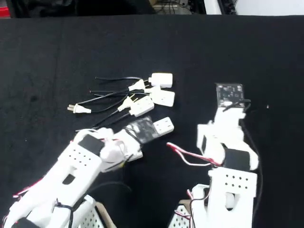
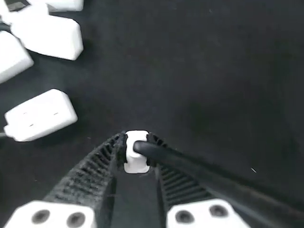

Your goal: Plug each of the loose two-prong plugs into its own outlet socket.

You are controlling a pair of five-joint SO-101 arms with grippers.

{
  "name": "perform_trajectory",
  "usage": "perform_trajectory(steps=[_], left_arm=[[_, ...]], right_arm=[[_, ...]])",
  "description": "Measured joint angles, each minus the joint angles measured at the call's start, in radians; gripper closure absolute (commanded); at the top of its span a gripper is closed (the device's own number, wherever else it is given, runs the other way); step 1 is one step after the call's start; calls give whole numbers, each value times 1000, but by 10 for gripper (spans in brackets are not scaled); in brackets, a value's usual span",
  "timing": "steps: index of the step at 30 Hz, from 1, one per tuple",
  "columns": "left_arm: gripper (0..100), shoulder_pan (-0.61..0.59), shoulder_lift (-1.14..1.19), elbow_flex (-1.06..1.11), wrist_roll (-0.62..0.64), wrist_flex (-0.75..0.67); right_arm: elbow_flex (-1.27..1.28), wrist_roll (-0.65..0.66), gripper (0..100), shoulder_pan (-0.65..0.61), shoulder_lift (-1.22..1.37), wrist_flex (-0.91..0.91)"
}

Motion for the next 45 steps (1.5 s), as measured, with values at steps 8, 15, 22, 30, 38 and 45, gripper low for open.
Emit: perform_trajectory(steps=[8,15,22,30,38,45], left_arm=[[742,66,25,-63,-51,-40],[747,37,215,-69,-84,-144],[789,31,557,-239,-66,-149],[920,41,549,-270,34,-143],[915,-17,417,-242,218,-150],[912,-71,427,-242,267,-150]], right_arm=[[0,31,987,86,0,11],[0,31,987,87,0,11],[0,31,986,87,0,11],[0,31,986,87,0,11],[0,31,986,87,0,11],[0,31,986,89,0,11]])
